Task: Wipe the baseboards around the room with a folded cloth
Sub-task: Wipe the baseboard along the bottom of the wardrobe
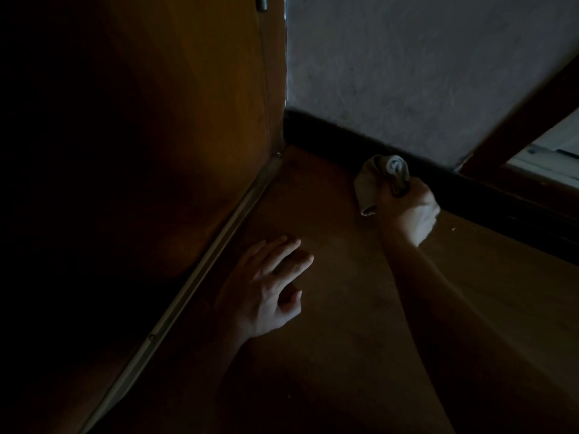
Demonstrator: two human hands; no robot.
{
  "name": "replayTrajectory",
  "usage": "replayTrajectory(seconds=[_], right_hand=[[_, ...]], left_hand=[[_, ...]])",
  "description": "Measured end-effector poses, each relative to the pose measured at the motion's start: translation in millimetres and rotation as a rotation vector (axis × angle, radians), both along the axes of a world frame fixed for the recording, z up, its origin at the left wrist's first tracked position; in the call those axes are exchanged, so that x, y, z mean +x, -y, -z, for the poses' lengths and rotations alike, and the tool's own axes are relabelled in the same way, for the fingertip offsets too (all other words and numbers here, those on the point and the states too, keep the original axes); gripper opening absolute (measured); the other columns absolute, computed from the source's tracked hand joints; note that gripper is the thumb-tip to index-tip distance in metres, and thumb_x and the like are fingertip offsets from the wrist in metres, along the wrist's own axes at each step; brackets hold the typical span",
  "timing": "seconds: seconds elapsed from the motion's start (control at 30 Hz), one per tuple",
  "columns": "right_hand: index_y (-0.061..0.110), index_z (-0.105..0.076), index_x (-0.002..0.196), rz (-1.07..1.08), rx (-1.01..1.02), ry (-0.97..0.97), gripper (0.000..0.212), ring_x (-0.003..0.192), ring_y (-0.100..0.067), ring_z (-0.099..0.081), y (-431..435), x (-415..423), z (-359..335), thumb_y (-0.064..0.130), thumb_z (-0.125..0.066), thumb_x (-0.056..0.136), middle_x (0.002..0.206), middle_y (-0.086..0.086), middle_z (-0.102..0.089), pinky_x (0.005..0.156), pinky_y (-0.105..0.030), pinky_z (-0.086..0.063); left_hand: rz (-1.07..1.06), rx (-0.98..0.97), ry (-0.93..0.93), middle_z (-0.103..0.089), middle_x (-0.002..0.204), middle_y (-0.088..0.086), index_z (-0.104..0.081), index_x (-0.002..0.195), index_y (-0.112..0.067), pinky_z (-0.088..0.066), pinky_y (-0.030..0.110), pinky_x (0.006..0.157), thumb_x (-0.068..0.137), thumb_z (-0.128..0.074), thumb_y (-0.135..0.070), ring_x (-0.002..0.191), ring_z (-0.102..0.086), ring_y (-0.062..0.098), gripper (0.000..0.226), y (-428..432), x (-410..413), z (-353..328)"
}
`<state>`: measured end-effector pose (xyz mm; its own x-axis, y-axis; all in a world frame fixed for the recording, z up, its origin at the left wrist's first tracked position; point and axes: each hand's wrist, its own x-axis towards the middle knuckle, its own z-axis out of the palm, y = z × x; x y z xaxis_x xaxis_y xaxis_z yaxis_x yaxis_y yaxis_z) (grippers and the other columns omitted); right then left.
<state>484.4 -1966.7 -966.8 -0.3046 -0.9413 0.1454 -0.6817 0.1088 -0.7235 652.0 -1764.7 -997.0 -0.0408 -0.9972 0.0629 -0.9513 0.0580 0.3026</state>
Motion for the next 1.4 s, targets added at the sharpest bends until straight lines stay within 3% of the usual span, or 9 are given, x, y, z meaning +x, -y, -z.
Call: replayTrajectory(seconds=[0.23, 0.4, 0.5, 0.87, 1.03, 1.2, 1.4], right_hand=[[0.012, -0.067, 0.097, -0.033, 0.008, 0.005, 0.026, 0.096, -0.03, -0.064, 0.1, -10.8, -5.7, 0.036, -0.06, 0.088, 0.101, -0.007, -0.068, 0.081, -0.044, -0.052], [0.011, -0.066, 0.093, -0.047, -0.022, 0.008, 0.025, 0.093, -0.03, -0.063, -0.9, -3.1, -5.7, 0.035, -0.062, 0.087, 0.099, -0.006, -0.067, 0.073, -0.036, -0.044], [0.014, -0.067, 0.094, -0.054, -0.004, -0.004, 0.026, 0.092, -0.029, -0.065, 2.5, -3.1, -4.0, 0.038, -0.062, 0.087, 0.098, -0.004, -0.068, 0.073, -0.037, -0.049], [0.015, -0.065, 0.088, -0.014, -0.023, 0.047, 0.022, 0.088, -0.029, -0.064, 4.9, 17.2, 2.8, 0.037, -0.06, 0.085, 0.094, -0.003, -0.067, 0.068, -0.036, -0.045], [0.019, -0.069, 0.093, -0.112, -0.008, 0.045, 0.024, 0.09, -0.029, -0.065, 9.7, 28.4, 0.3, 0.039, -0.061, 0.084, 0.097, -0.003, -0.069, 0.072, -0.038, -0.05], [0.021, -0.066, 0.086, -0.071, -0.034, 0.018, 0.025, 0.087, -0.031, -0.065, 8.5, -12.8, 5.3, 0.044, -0.06, 0.082, 0.092, -0.003, -0.068, 0.07, -0.037, -0.047], [0.018, -0.068, 0.094, -0.033, -0.057, -0.017, 0.038, 0.086, -0.032, -0.066, 3.3, -71.3, 10.8, 0.051, -0.054, 0.082, 0.094, -0.007, -0.07, 0.071, -0.034, -0.044]], left_hand=[[0.003, -0.003, -0.001, -0.039, 0.158, -0.003, -0.048, 0.147, -0.036, -0.033, 0.047, 0.117, 0.086, -0.054, -0.049, 0.146, -0.034, 0.017, 0.062, 0.0, -1.5, 0.4], [0.011, -0.021, 0.004, -0.04, 0.157, -0.002, -0.051, 0.145, -0.033, -0.037, 0.049, 0.114, 0.086, -0.055, -0.048, 0.145, -0.036, 0.018, 0.061, 0.2, -1.7, -1.2], [0.011, -0.003, 0.021, -0.039, 0.158, -0.002, -0.05, 0.146, -0.034, -0.037, 0.048, 0.115, 0.086, -0.057, -0.048, 0.146, -0.035, 0.018, 0.063, 0.6, -1.2, -1.4], [0.015, -0.014, 0.018, -0.041, 0.157, -0.002, -0.051, 0.146, -0.034, -0.038, 0.048, 0.114, 0.085, -0.058, -0.048, 0.145, -0.037, 0.018, 0.062, -0.3, -1.2, -3.3], [0.009, 0.0, 0.041, -0.039, 0.158, -0.004, -0.048, 0.147, -0.037, -0.039, 0.047, 0.114, 0.087, -0.055, -0.049, 0.146, -0.033, 0.016, 0.062, 0.8, -1.8, -3.4], [0.013, -0.006, 0.042, -0.037, 0.159, -0.004, -0.047, 0.148, -0.037, -0.036, 0.046, 0.116, 0.089, -0.054, -0.047, 0.147, -0.033, 0.015, 0.06, -1.1, -2.7, -2.1], [-0.03, 0.027, 0.059, -0.038, 0.159, -0.002, -0.047, 0.148, -0.035, -0.035, 0.049, 0.117, 0.092, -0.047, -0.046, 0.147, -0.034, 0.02, 0.057, -1.3, -10.2, -4.8]])
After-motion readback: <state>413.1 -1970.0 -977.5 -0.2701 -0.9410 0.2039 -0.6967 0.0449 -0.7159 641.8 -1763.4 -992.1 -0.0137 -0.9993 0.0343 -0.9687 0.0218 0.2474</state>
